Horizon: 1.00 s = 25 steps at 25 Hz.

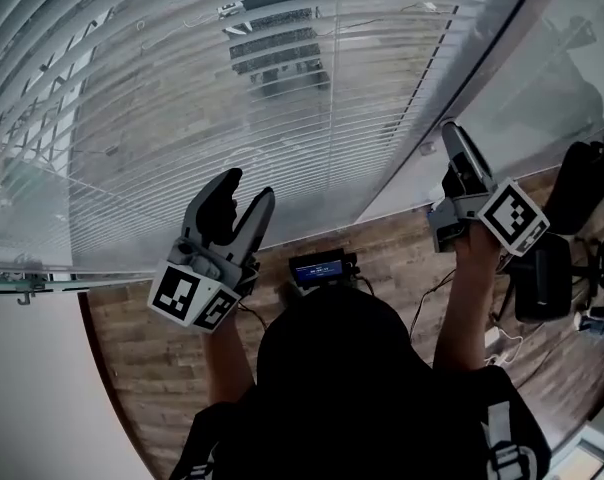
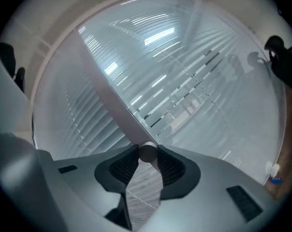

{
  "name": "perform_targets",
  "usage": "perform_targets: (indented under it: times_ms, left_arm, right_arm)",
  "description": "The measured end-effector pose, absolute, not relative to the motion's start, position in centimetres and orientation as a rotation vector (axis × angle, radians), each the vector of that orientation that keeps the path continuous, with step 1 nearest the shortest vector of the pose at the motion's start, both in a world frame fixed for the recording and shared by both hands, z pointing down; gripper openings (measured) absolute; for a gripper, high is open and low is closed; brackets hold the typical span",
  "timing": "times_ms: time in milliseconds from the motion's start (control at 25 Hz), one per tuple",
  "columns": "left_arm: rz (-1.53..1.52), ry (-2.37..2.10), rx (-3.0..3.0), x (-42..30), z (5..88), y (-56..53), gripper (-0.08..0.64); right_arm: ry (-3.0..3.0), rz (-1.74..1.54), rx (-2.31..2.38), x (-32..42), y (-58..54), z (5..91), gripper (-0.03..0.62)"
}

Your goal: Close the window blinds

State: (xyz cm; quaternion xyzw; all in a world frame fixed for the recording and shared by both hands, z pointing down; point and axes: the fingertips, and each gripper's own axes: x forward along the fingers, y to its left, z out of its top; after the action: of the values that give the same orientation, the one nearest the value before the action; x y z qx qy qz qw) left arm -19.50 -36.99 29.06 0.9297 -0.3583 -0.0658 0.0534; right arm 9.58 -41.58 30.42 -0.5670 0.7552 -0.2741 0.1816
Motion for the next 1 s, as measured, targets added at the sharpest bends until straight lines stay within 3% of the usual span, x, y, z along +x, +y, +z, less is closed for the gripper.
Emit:
perform_targets:
  times_ms: [320, 480, 600, 720, 800, 1000]
  left_arm:
    - [-0.190, -1.081, 2.831, -19.3, 29.2, -36.9, 0.210]
    - [-0.177, -1.083, 2.832, -19.3, 29.2, -36.8, 0.210]
    - [-0.175, -1.076, 2.834, -19.1, 29.0, -36.9, 0.210]
    - [-0.179, -1.064, 2.840, -18.7, 28.9, -36.9, 0.209]
    - [-0.177, -1.062, 2.838, -18.7, 28.9, -36.8, 0.209]
    - [-0.175, -1.071, 2.830, -18.9, 28.9, -36.8, 0.210]
  right_arm:
    - [2.098, -0.837, -1.429, 9.5, -41.4, 30.8, 0.129]
    - [2.334, -0.441, -1.886, 9.7, -40.6, 32.1, 0.167]
    - [2.477, -0.038, -2.190, 9.4, -40.3, 31.2, 0.167]
    - [2.526, 0.156, -2.302, 8.8, -40.8, 30.8, 0.166]
    - [2.530, 0.189, -2.335, 8.7, -40.9, 30.8, 0.134]
    - [2.490, 0.056, -2.299, 8.8, -41.0, 30.6, 0.129]
